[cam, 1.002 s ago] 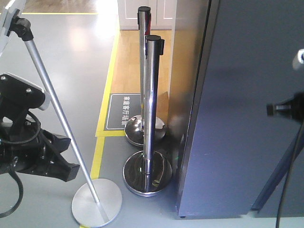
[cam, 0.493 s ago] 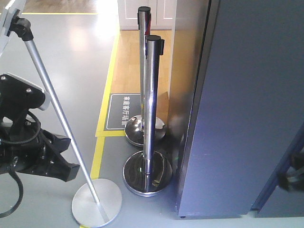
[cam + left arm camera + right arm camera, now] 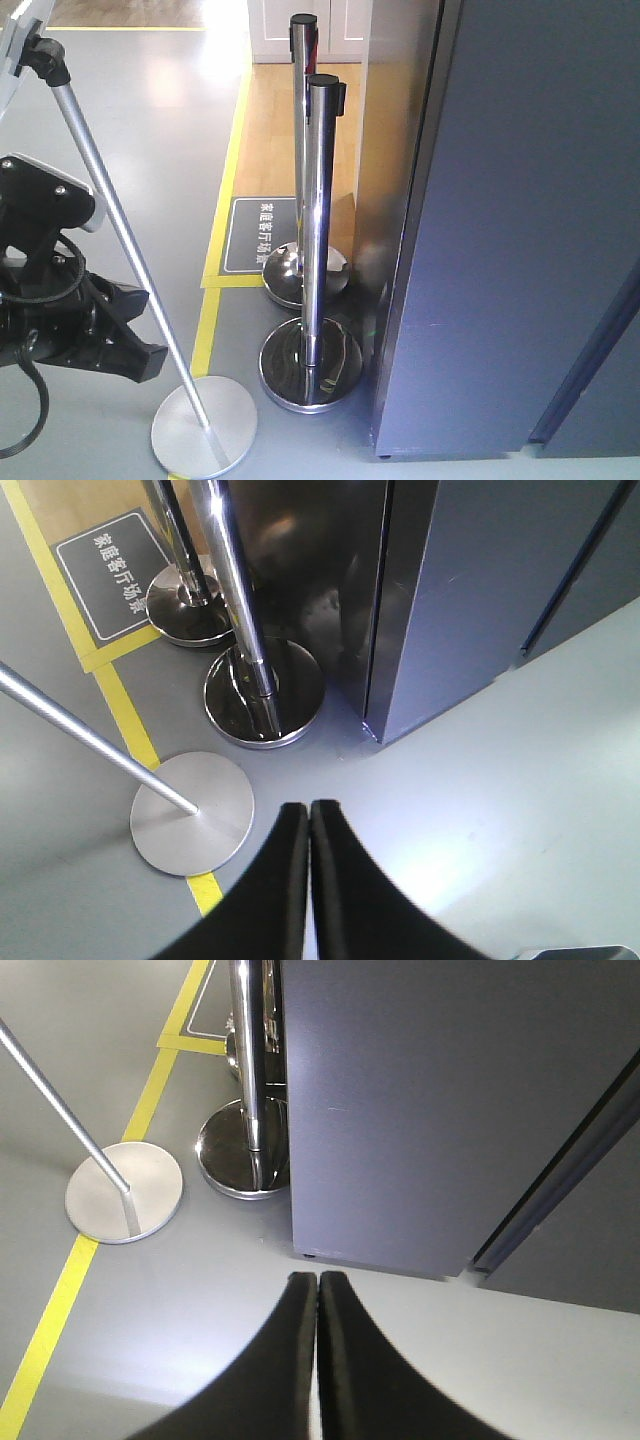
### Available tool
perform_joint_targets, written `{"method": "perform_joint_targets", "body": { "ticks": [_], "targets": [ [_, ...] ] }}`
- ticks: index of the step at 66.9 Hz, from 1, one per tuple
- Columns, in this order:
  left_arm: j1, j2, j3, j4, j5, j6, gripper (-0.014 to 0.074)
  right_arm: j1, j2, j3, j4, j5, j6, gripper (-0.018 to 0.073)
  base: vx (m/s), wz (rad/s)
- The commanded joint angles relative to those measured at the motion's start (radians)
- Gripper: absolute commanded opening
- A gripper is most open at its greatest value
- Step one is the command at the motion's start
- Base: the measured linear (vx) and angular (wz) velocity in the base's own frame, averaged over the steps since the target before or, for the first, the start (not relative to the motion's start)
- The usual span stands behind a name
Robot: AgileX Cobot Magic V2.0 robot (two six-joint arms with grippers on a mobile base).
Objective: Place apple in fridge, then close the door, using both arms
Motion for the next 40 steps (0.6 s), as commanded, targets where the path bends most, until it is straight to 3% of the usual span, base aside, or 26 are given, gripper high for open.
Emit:
{"method": "perform_joint_targets", "body": {
  "ticks": [1, 40],
  "targets": [
    [-0.002, -0.017, -0.022, 0.01, -0.056, -0.012, -0.0006, 0.001, -0.014, -0.016, -0.006, -0.05, 0.0, -0.0003, 0.0, 0.0],
    [-0.002, -0.017, -0.022, 0.01, -0.056, -0.012, -0.0006, 0.001, -0.016, -0.016, -0.006, -0.046, 0.0, -0.0003, 0.0, 0.0]
  ]
}}
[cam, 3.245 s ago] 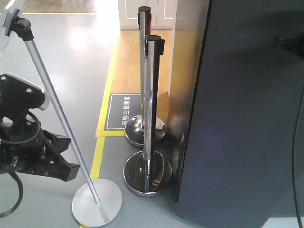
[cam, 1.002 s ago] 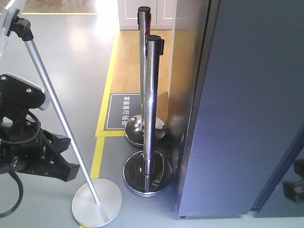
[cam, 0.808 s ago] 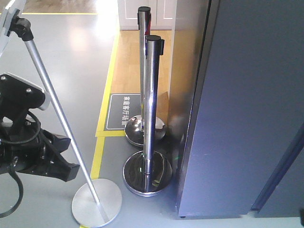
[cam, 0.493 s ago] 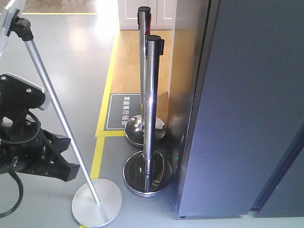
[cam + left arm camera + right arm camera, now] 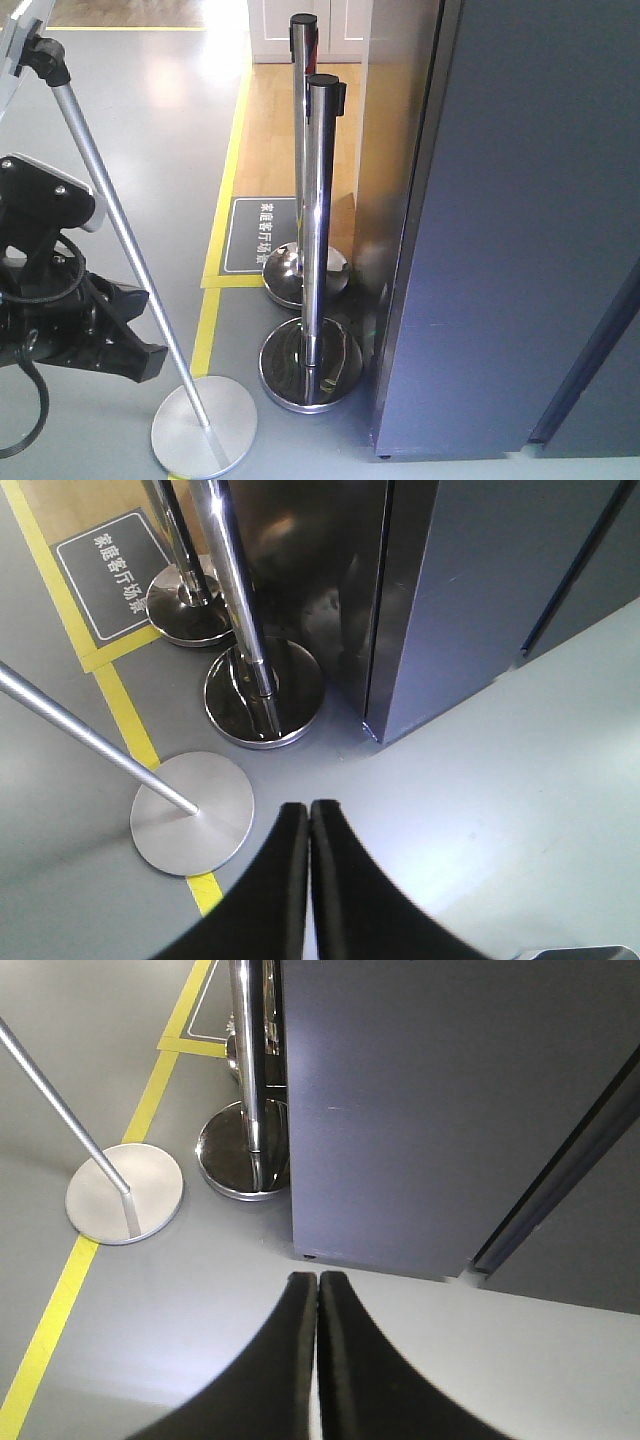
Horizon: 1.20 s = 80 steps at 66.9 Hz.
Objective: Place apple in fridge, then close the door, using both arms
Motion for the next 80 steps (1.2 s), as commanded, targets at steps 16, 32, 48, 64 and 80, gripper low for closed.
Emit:
{"method": "perform_joint_targets", "body": {
  "ticks": [16, 32, 48, 64, 80],
  "targets": [
    [0.023, -0.062, -0.021, -0.002, -0.055, -0.012, -0.0006, 0.001, 0.006, -0.025, -0.002, -0.057, 0.0, -0.0003, 0.0, 0.0],
    [0.18, -0.233, 0.113, -0.018, -0.168, -0.014, -0.0006, 0.001, 0.006, -0.025, -0.002, -0.057, 0.0, -0.0003, 0.0, 0.0],
    [0.373, -0.53, 0.366, -0.092, -0.313, -0.014, -0.0006, 0.001, 0.006, -0.025, -0.002, -0.057, 0.0, -0.0003, 0.0, 0.0],
    [0.54, -0.868, 0.616, -0.108, -0.393, -0.014, -0.0006, 0.001, 0.006, -0.025, -0.002, -0.057, 0.0, -0.0003, 0.0, 0.0],
    [0.579, -1.088, 0.805, -0.108, -0.479, -0.014, -0.0006, 0.001, 0.006, -0.025, -0.002, -0.057, 0.0, -0.0003, 0.0, 0.0]
  ]
}}
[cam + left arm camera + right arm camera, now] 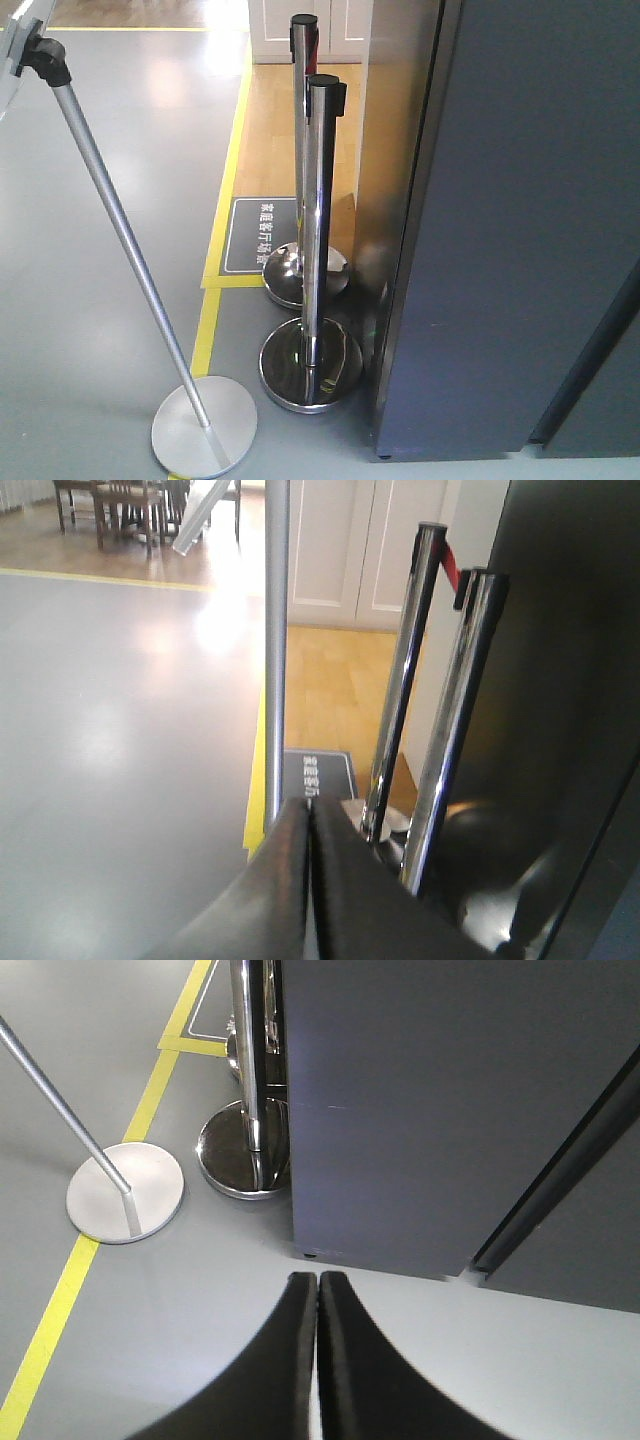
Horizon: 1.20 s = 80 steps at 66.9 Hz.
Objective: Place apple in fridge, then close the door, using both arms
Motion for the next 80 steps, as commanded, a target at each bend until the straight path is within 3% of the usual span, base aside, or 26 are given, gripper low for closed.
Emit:
{"method": "perform_joint_targets", "body": {
  "ticks": [1, 17, 24, 37, 60, 80],
  "targets": [
    [0.002, -0.044, 0.03, -0.009, -0.123, -0.009, -0.0006, 0.001, 0.006, -0.025, -0.003, -0.059, 0.0, -0.0003, 0.0, 0.0],
    [-0.001, -0.044, 0.078, -0.008, -0.213, 0.004, -0.0006, 0.001, 0.006, -0.025, -0.003, -0.059, 0.0, -0.0003, 0.0, 0.0],
    [-0.001, -0.044, 0.078, -0.012, -0.23, 0.056, -0.0006, 0.001, 0.006, -0.025, -0.003, -0.059, 0.0, -0.0003, 0.0, 0.0],
    [-0.001, -0.044, 0.078, -0.09, -0.231, 0.17, -0.0006, 0.001, 0.006, -0.025, -0.003, -0.059, 0.0, -0.0003, 0.0, 0.0],
    [-0.001, -0.044, 0.078, -0.086, -0.324, 0.174, -0.0006, 0.001, 0.006, -0.025, -0.003, -0.059, 0.0, -0.0003, 0.0, 0.0],
    [-0.001, -0.043, 0.075, -0.086, -0.322, 0.174, -0.0006, 0.001, 0.006, -0.025, -0.003, -0.059, 0.0, -0.0003, 0.0, 0.0]
  ]
}}
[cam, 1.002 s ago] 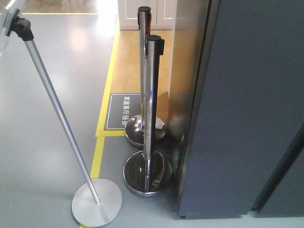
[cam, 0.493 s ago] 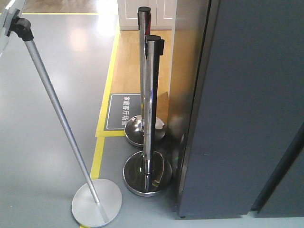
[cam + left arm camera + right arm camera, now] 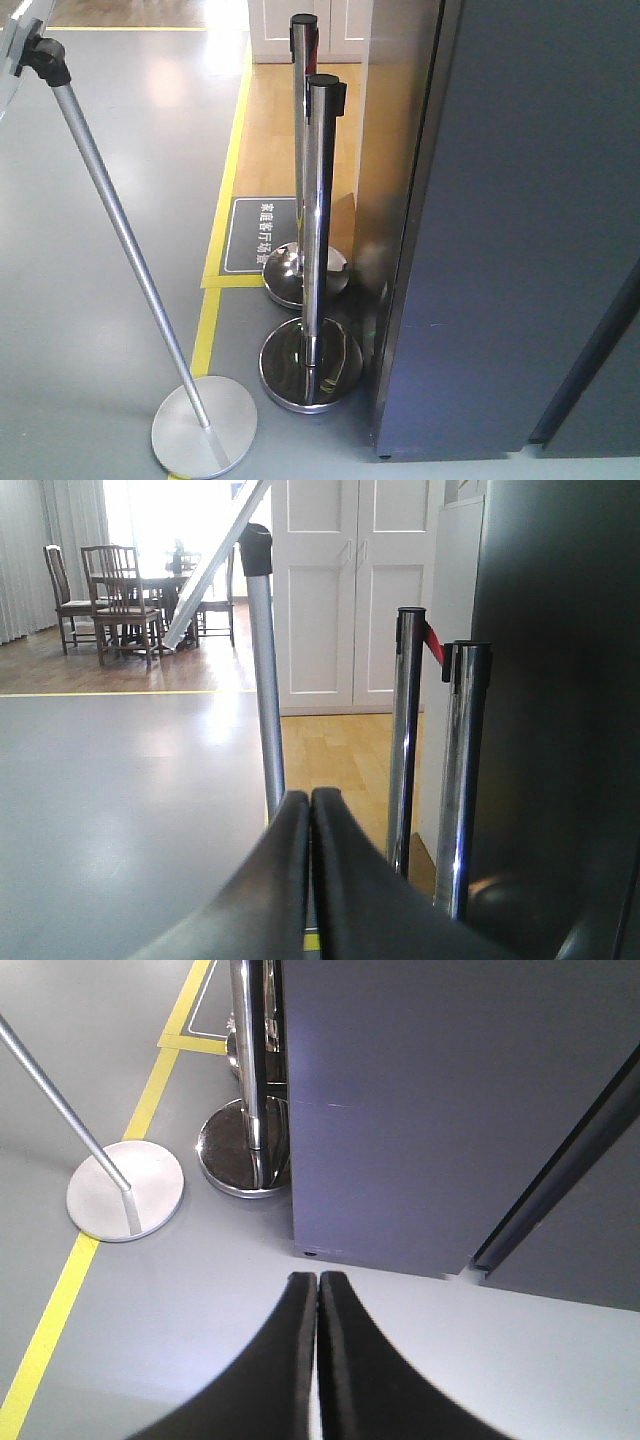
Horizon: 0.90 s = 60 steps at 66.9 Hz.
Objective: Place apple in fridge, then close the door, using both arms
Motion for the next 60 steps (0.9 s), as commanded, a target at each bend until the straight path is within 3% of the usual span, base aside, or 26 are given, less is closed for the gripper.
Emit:
{"method": "perform_joint_targets", "body": {
  "ticks": [1, 26, 35, 44, 60],
  "targets": [
    [-0.002, -0.015, -0.018, -0.011, -0.081, 0.0, -0.0006, 0.001, 0.006, -0.025, -0.004, -0.062, 0.0, -0.0003, 0.0, 0.0],
    [-0.002, -0.015, -0.018, -0.011, -0.081, 0.0, -0.0006, 0.001, 0.006, -0.025, -0.016, -0.069, 0.0, -0.0003, 0.0, 0.0],
    [-0.002, -0.015, -0.018, -0.011, -0.081, 0.0, -0.0006, -0.013, -0.065, 0.028, -0.036, -0.313, -0.01, -0.0003, 0.0, 0.0],
    [-0.002, -0.015, -0.018, -0.011, -0.081, 0.0, -0.0006, -0.07, -0.165, 0.185, -0.035, -0.59, -0.01, -0.0003, 0.0, 0.0],
    [-0.002, -0.015, -0.018, -0.011, -0.081, 0.0, -0.0006, -0.093, -0.335, 0.419, -0.035, -0.842, -0.01, -0.0003, 0.0, 0.0]
  ]
}}
